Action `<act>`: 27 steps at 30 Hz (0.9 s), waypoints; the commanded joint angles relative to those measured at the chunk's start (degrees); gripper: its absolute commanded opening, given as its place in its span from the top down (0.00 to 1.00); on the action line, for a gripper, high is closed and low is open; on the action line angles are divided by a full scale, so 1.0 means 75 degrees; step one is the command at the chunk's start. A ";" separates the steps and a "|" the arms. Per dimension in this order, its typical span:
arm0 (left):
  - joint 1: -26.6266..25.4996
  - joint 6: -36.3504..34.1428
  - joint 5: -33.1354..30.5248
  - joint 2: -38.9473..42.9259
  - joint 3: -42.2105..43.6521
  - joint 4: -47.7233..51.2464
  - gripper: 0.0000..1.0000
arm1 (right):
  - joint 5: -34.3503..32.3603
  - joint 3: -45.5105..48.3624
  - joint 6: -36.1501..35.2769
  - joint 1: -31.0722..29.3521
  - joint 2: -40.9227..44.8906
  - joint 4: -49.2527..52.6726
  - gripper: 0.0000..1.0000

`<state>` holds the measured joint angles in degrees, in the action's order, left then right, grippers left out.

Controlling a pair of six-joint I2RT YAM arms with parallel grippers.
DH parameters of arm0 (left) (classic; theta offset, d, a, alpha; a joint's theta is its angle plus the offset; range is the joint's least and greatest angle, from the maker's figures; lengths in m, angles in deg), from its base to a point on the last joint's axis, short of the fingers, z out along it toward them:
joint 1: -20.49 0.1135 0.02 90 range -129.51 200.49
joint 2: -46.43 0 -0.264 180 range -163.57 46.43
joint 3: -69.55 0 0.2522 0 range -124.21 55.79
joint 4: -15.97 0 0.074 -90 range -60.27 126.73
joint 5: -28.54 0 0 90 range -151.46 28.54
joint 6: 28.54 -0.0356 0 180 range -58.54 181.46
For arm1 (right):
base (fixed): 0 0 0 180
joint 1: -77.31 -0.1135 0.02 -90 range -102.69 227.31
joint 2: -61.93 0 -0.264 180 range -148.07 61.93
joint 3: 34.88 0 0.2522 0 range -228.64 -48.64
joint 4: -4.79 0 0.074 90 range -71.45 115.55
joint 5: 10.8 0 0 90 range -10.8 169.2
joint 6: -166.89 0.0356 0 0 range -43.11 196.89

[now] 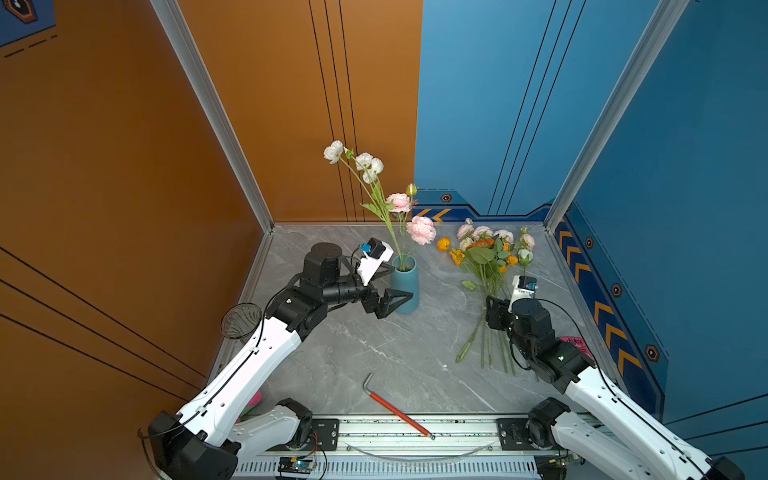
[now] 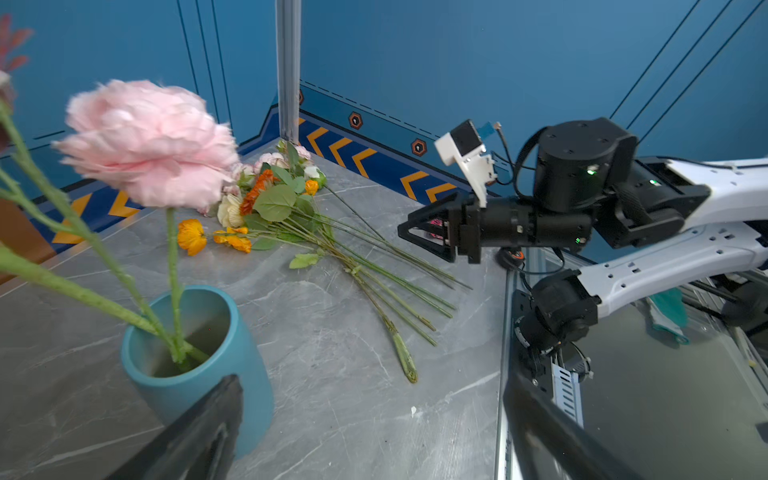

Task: Arrange the flowers into the vase
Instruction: 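Open the right gripper and return it to the flower bunch, then grasp an orange flower stem in the bunch with the right gripper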

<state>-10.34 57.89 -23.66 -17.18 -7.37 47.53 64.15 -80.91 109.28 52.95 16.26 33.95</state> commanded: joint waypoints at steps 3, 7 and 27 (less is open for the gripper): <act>-0.1183 -0.1371 -0.1170 -0.0391 -0.0476 0.1636 0.02 | 0.1977 -0.0519 0.0408 0.1151 -0.1183 0.1117 0.48; -0.1910 -0.1860 -0.2249 -0.0809 -0.0661 0.2309 0.02 | 0.2496 -0.1201 0.0122 0.1672 -0.2446 0.1129 0.53; -0.3106 -0.2020 -0.3589 -0.1714 -0.0922 0.2780 0.02 | 0.0906 -0.4876 -0.1616 0.2721 -0.7425 0.2295 0.77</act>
<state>-33.42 43.25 -49.97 -30.04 -12.79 67.07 72.94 -115.95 99.13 73.14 -38.34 48.18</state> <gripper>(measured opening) 0.979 0.229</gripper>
